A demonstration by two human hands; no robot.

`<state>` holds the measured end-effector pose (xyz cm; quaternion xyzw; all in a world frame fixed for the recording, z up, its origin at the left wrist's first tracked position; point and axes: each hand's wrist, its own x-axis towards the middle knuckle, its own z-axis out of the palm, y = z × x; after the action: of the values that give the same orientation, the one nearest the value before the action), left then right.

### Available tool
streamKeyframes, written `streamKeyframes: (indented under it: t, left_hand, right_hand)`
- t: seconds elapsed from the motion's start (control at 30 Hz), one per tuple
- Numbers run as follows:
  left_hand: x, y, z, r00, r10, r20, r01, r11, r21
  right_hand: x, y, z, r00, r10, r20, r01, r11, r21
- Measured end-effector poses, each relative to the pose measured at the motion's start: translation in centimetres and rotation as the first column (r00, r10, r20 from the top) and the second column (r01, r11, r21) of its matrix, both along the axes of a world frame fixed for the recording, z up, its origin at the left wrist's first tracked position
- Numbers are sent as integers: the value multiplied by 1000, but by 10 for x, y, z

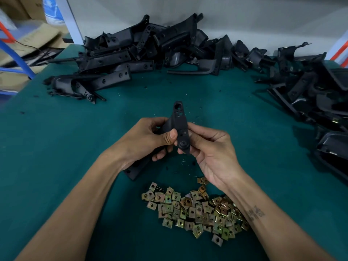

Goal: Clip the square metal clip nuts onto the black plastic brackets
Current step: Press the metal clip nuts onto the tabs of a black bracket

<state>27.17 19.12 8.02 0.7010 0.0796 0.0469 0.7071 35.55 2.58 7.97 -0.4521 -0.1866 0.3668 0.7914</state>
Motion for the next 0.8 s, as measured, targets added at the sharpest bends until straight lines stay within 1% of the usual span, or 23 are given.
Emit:
streamKeyframes:
  t: [0.17,0.23,0.33,0.43,0.53,0.67,0.8]
  left_hand:
    - [1,1,-1,1000,16,-25,-16,1000,-8]
    - [1,2,-2,1000,10,-25,-10,1000,3]
    - [0,2,-4,1000,10,-23,-10,1000,-6]
    - [0,3,-4,1000,9,-24,-10,1000,-24]
    - [0,3,-4,1000,16,-19,-16,1000,5]
    - [1,0,-3,1000,9,-16,-7,997,80]
    - [1,0,-2,1000,17,-13,-15,995,97]
  right_hand:
    - [6,-2,4,989,7,-149,-2,999,34]
    - [7,-2,6,988,-15,-154,18,1000,17]
    - [13,-5,8,995,-78,-58,75,996,-39]
    - [23,-14,11,993,-106,55,110,991,-75]
    - [30,-25,16,979,-73,191,101,985,-140]
    - [32,-31,22,974,29,225,19,978,-209]
    - [29,-30,22,971,46,236,16,966,-256]
